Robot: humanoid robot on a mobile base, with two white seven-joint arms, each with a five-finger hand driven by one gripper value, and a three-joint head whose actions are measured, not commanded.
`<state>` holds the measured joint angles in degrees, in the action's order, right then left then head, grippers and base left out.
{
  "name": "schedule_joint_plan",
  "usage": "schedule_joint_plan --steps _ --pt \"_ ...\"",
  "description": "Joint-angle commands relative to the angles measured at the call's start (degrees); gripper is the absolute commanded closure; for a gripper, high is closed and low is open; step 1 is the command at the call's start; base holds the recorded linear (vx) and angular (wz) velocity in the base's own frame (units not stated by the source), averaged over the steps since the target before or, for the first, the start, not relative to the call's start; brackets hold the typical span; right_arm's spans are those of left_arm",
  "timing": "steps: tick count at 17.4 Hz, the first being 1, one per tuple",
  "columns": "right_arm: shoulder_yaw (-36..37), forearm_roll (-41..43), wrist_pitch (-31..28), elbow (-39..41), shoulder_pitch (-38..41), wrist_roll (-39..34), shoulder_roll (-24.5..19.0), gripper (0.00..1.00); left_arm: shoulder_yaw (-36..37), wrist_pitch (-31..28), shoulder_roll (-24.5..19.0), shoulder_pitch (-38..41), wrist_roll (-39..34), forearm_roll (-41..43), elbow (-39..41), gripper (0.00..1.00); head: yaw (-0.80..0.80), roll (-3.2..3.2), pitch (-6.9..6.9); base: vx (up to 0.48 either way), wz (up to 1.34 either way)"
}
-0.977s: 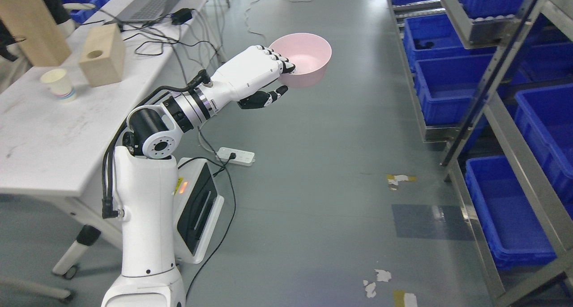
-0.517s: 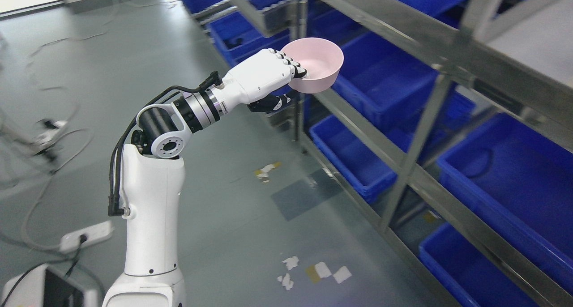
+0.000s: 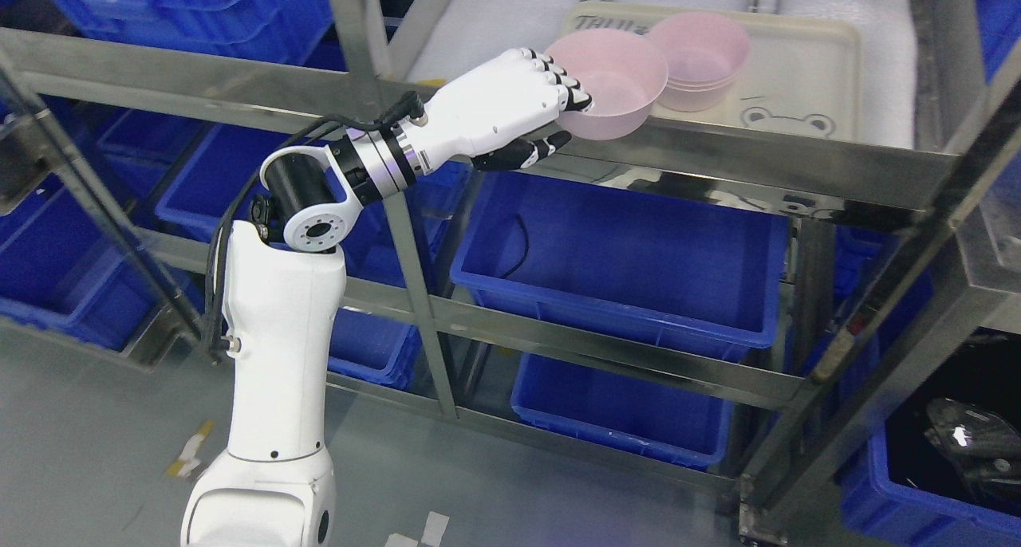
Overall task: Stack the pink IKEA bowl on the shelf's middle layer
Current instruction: 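Lower the held bowl into the pink bowl on the tray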
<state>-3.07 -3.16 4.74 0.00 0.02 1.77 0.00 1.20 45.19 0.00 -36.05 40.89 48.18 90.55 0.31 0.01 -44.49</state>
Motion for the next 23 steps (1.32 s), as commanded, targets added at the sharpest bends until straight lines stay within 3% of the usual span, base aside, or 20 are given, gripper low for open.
schedule_joint_plan --steps 1,5,12,15,20,23 --pt "0.08 -0.01 0.01 1.00 1.30 -0.27 1.00 0.00 -5.22 -1.50 -1.00 -7.62 1.03 -0.37 -1.24 0.90 0.00 0.00 0.00 0.140 -0.65" --pt "0.00 -0.01 0.01 1.00 1.30 -0.27 1.00 0.00 -5.43 -1.51 -5.09 -8.42 1.21 -0.55 -4.67 0.89 0.00 0.00 0.01 0.121 -0.44" --pt "0.00 -0.01 0.01 1.00 1.30 -0.27 1.00 0.00 5.90 -2.56 -3.96 -11.49 2.09 0.06 -13.37 0.89 0.00 0.00 0.02 0.098 -0.20" --pt "0.00 -0.01 0.01 1.00 1.30 -0.27 1.00 0.00 8.98 -5.64 -4.04 -13.08 3.57 0.07 -14.17 0.89 0.00 0.00 0.03 0.065 -0.02" --pt "0.00 -0.01 0.01 1.00 1.30 -0.27 1.00 0.00 12.94 -5.82 -4.48 -12.82 8.06 0.15 -13.99 0.89 0.00 0.00 0.03 0.038 0.00" --pt "0.00 -0.01 0.01 1.00 1.30 -0.27 1.00 0.00 12.16 -6.43 -6.15 -13.43 8.15 3.05 -13.73 0.89 0.00 0.00 0.03 0.000 0.00"
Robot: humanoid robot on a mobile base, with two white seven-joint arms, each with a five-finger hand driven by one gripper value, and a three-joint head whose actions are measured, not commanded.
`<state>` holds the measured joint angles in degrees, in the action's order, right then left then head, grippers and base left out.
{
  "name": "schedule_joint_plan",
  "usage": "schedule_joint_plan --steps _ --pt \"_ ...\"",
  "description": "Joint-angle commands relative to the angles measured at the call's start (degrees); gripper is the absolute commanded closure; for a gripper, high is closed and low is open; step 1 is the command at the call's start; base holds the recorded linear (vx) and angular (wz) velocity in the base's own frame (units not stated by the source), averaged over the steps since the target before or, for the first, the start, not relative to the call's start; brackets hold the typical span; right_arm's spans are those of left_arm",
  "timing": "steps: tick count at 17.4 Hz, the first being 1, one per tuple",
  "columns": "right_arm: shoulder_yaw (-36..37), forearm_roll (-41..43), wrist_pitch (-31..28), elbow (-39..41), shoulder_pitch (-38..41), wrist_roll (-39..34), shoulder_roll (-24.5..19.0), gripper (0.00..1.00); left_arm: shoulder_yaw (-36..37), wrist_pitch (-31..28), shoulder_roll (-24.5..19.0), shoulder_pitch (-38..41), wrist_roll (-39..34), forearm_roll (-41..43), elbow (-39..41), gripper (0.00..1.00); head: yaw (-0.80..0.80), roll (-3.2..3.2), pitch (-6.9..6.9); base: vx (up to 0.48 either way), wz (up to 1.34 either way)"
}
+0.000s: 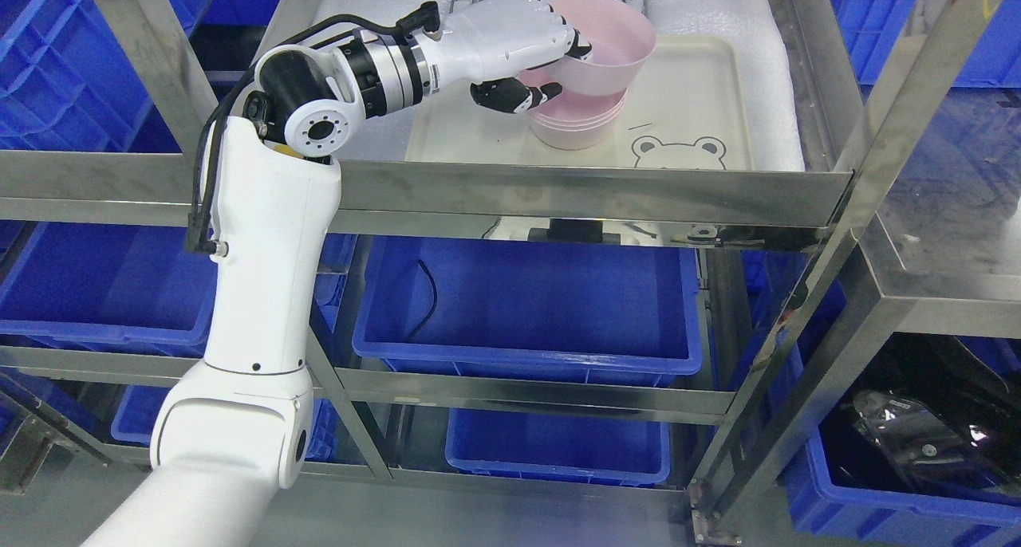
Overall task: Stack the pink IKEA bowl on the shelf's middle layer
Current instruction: 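Lower the held bowl into the pink bowl on the tray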
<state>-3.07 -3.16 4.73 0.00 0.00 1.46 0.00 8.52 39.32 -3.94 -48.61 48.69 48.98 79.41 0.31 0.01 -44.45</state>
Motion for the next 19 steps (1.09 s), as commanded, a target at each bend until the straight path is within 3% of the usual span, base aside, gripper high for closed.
schedule_joint_plan --steps 1,7,9,17,18,19 --pt "0.00 0.00 0.01 1.00 1.32 0.04 1.00 0.00 4.32 -1.35 -2.82 -1.66 0.36 2.35 -2.51 0.89 0.00 0.00 0.00 0.000 0.00" --pt "0.00 0.00 0.01 1.00 1.32 0.04 1.00 0.00 3.79 -1.88 -4.68 -3.51 0.44 1.91 -2.60 0.85 0.00 0.00 0.00 0.000 0.00" --pt "0.00 0.00 0.01 1.00 1.32 0.04 1.00 0.00 3.79 -1.62 -3.89 -3.33 1.23 1.56 -2.51 0.78 0.00 0.00 0.00 0.000 0.00" --pt "0.00 0.00 0.01 1.00 1.32 0.04 1.00 0.00 4.32 -1.71 -0.19 -2.81 1.50 1.74 -2.86 0.78 0.00 0.00 0.00 0.000 0.00" --pt "0.00 0.00 0.01 1.00 1.32 0.04 1.00 0.00 4.32 -1.71 -0.19 -2.81 1.50 1.73 -2.86 0.75 0.00 0.00 0.00 0.000 0.00" --pt "0.00 0.00 0.01 1.00 1.32 0.04 1.00 0.00 4.23 -1.71 -0.28 -2.81 1.41 1.82 -2.86 0.64 0.00 0.00 0.00 0.000 0.00"
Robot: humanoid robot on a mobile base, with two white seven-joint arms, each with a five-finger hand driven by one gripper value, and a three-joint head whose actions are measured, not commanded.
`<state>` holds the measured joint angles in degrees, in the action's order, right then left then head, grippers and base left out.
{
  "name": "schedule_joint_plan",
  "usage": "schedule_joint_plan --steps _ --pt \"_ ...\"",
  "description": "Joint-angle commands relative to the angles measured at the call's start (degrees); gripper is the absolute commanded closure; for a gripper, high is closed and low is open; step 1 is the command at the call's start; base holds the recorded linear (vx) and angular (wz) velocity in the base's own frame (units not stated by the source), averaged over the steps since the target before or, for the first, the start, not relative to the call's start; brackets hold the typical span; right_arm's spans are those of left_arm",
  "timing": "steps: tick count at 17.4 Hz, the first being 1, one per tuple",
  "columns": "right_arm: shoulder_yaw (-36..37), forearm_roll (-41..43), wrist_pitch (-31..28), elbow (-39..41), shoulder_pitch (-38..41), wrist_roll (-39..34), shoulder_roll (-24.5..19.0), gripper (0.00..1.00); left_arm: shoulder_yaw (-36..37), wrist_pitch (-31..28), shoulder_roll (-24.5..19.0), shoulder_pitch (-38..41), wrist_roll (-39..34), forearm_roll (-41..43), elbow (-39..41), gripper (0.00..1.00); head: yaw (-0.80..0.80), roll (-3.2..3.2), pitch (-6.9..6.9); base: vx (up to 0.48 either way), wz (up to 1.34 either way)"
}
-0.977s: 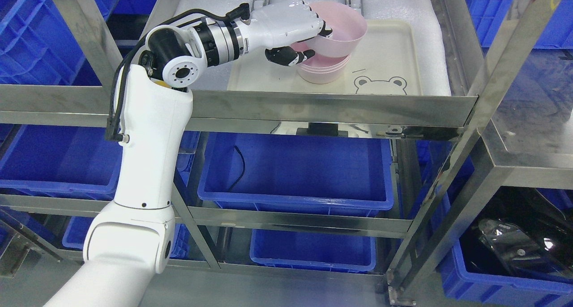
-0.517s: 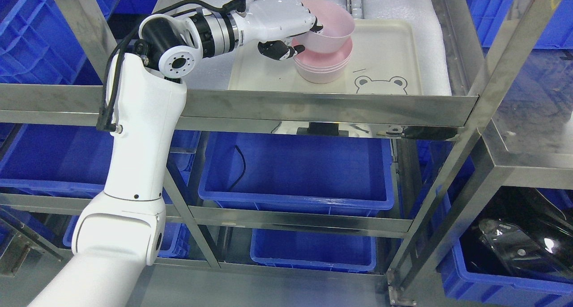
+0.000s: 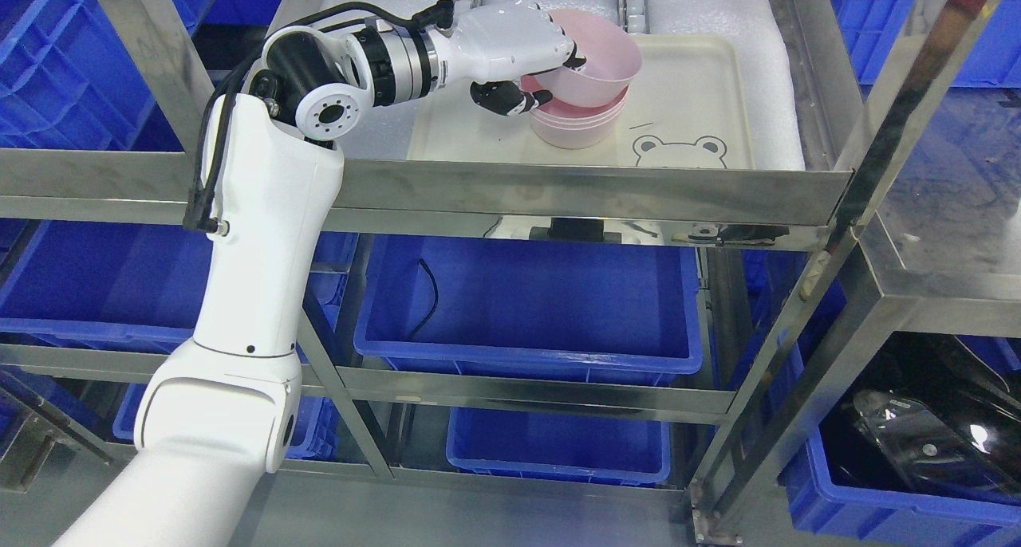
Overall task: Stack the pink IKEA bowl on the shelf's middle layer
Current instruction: 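Lower the held bowl into the pink bowl on the tray, then open the left hand and lift it off the stacked bowls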
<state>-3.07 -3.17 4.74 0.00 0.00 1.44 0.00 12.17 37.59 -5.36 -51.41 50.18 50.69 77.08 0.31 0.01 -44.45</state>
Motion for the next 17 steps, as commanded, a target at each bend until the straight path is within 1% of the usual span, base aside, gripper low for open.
schedule_joint_plan --steps 1,2,4,6,8,9,11,12,14,17 --pt "0.00 0.00 0.01 1.00 1.32 0.05 1.00 0.00 0.05 0.03 1.05 -0.09 -0.08 0.12 -0.53 0.40 0.00 0.00 0.00 0.000 0.00" --pt "0.00 0.00 0.01 1.00 1.32 0.05 1.00 0.00 -0.22 0.03 0.70 -0.26 -0.08 0.12 -0.26 0.30 0.00 0.00 0.00 0.000 0.00" --pt "0.00 0.00 0.01 1.00 1.32 0.05 1.00 0.00 -3.19 0.20 0.78 -0.70 -0.08 -0.23 0.26 0.21 0.00 0.00 0.00 0.000 0.00" --pt "0.00 0.00 0.01 1.00 1.32 0.05 1.00 0.00 -6.53 0.12 1.40 -3.33 0.09 -1.11 1.32 0.19 0.00 0.00 0.00 0.000 0.00" --pt "0.00 0.00 0.01 1.00 1.32 0.05 1.00 0.00 -8.65 -0.50 3.06 -5.88 0.09 -6.10 1.23 0.19 0.00 0.00 0.00 0.000 0.00" --pt "0.00 0.00 0.01 1.00 1.32 0.05 1.00 0.00 -9.44 -2.50 4.36 -6.41 0.01 -10.13 1.23 0.19 0.00 0.00 0.00 0.000 0.00" --pt "0.00 0.00 0.01 1.00 1.32 0.05 1.00 0.00 -10.24 -8.82 4.36 -5.98 -0.08 -16.98 1.58 0.19 0.00 0.00 0.00 0.000 0.00" --pt "0.00 0.00 0.01 1.00 1.32 0.05 1.00 0.00 -9.46 -10.76 4.36 -5.72 -0.60 -22.16 1.58 0.19 0.00 0.00 0.00 0.000 0.00" --pt "0.00 0.00 0.01 1.00 1.32 0.05 1.00 0.00 -3.77 -13.06 4.36 -3.27 -1.40 -32.71 1.58 0.19 0.00 0.00 0.00 0.000 0.00" --pt "0.08 0.00 0.01 1.00 1.32 0.05 1.00 0.00 0.74 -13.24 4.36 1.04 -2.54 -33.37 3.15 0.19 0.00 0.00 0.00 0.000 0.00"
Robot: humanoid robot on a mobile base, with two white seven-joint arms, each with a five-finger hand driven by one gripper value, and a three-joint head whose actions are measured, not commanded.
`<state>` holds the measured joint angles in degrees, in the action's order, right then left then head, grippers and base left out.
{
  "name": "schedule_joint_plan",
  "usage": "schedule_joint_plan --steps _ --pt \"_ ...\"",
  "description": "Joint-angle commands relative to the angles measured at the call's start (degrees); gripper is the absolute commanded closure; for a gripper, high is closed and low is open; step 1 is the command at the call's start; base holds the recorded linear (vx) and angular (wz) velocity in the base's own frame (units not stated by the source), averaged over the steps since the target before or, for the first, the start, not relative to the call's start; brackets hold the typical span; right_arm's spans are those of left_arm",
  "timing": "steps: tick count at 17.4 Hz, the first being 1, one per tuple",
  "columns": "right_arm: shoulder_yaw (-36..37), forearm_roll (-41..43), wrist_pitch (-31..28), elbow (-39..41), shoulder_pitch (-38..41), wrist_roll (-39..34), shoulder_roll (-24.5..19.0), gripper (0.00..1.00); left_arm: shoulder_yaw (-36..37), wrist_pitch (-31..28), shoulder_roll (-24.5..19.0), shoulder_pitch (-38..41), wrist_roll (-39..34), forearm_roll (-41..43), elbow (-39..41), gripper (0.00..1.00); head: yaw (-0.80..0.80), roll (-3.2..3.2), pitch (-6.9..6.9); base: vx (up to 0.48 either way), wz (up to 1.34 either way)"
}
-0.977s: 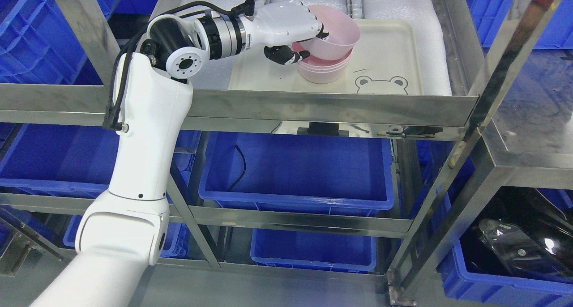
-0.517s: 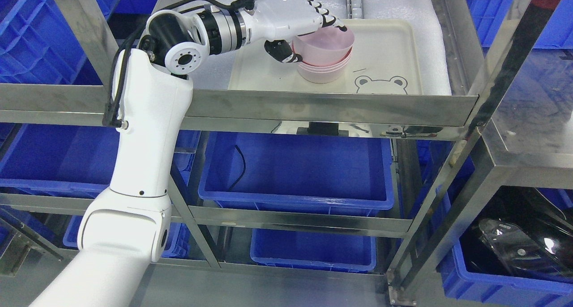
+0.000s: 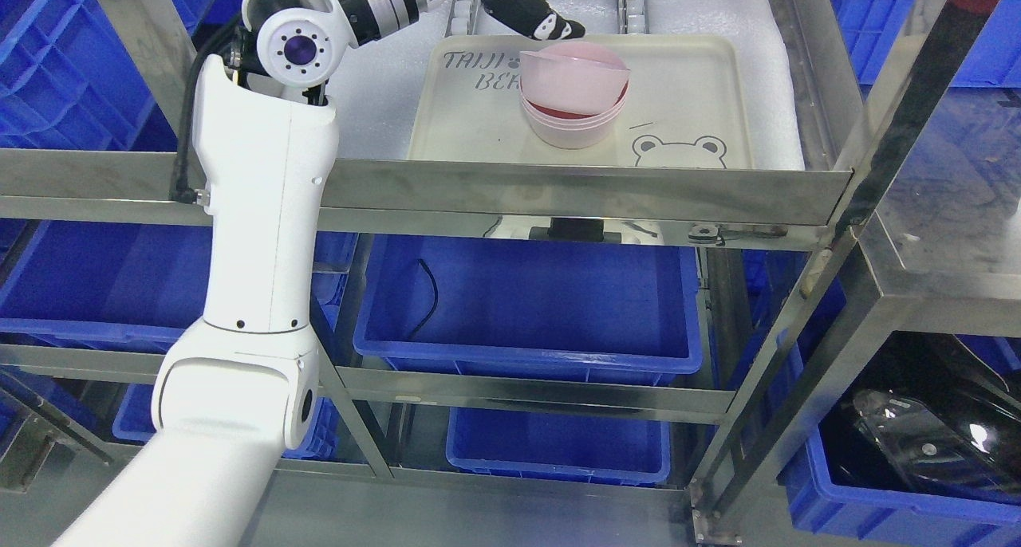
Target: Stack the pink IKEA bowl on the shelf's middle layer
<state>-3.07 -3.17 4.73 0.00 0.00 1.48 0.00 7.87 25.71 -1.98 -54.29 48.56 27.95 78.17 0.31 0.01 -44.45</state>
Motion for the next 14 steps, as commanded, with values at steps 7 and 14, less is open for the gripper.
schedule_joint_plan --steps 7,14 --pt "0.00 0.00 0.01 1.00 1.32 0.01 1.00 0.00 21.82 0.30 0.98 18.85 -8.91 -16.87 4.71 0.14 0.00 0.00 0.00 0.000 0.00" --pt "0.00 0.09 0.01 1.00 1.32 0.01 1.00 0.00 27.28 16.56 0.98 32.66 -8.92 -16.88 5.06 0.15 0.00 0.00 0.00 0.000 0.00"
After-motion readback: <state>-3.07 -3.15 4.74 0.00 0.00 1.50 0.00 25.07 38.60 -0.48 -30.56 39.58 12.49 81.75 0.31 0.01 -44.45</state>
